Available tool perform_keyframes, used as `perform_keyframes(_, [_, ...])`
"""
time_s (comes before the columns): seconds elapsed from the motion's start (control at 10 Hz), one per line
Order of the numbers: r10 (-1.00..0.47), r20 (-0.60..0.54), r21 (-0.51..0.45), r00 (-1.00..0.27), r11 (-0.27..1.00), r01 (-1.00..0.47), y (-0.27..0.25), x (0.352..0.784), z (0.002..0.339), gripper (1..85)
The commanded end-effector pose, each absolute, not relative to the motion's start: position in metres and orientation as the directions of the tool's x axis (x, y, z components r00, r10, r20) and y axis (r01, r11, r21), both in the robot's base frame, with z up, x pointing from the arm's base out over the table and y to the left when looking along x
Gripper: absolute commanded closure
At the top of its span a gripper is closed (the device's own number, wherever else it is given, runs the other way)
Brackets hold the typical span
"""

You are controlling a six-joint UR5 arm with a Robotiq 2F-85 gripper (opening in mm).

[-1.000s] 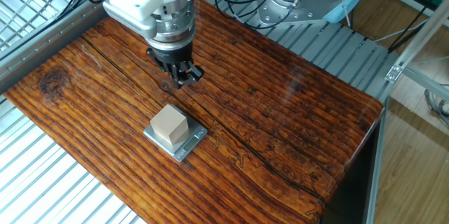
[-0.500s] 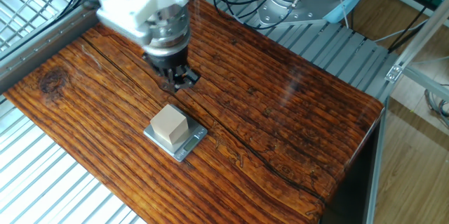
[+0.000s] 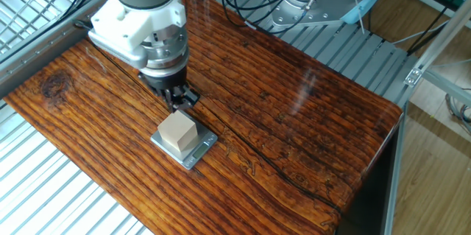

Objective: Remove the object from the scale

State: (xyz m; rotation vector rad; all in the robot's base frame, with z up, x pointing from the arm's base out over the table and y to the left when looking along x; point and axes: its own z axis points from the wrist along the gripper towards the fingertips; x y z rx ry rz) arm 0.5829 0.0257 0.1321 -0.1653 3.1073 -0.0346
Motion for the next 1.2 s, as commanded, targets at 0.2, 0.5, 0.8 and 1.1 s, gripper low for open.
perform_keyframes(0.2, [-0.051,-0.043,0.008,-0.998,0.999,-0.052,0.027,0.588,0.138,0.7])
perform_keyframes(0.5, [-0.024,-0.013,0.01,-1.0,1.0,-0.024,0.008,0.592,0.141,1.0])
perform_keyframes(0.8, [0.038,-0.008,0.027,-0.999,0.999,0.037,0.0,0.602,0.134,4.7])
perform_keyframes(1.1, [0.041,-0.028,0.017,-0.999,0.999,0.04,0.002,0.603,0.117,5.3])
